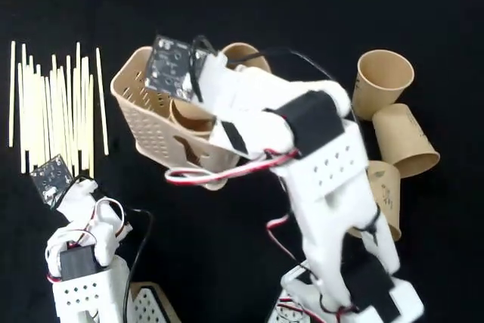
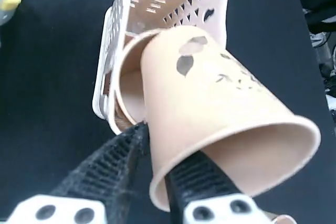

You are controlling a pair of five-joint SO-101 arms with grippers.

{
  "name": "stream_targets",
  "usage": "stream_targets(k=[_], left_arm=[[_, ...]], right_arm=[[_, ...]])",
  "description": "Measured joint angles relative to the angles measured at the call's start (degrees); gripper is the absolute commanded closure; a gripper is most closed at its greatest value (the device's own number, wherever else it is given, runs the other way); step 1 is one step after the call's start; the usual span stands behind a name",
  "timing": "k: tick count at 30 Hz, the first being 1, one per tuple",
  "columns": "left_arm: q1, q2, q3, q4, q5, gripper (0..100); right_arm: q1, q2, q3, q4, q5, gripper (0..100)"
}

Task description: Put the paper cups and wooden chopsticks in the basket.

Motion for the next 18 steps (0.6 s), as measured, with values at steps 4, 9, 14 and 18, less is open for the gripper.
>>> stream_targets(k=[4,9,14,18], left_arm=[[0.00,0.00,0.00,0.00,0.00,97],[0.00,0.00,0.00,0.00,0.00,97],[0.00,0.00,0.00,0.00,0.00,97],[0.00,0.00,0.00,0.00,0.00,97]], right_arm=[[0.00,-2.29,0.97,0.00,0.62,98.5],[0.00,-2.29,4.48,0.00,1.14,86.4],[0.00,-3.96,4.57,0.00,1.14,79.5],[-1.58,-6.95,1.14,0.00,1.14,79.3]])
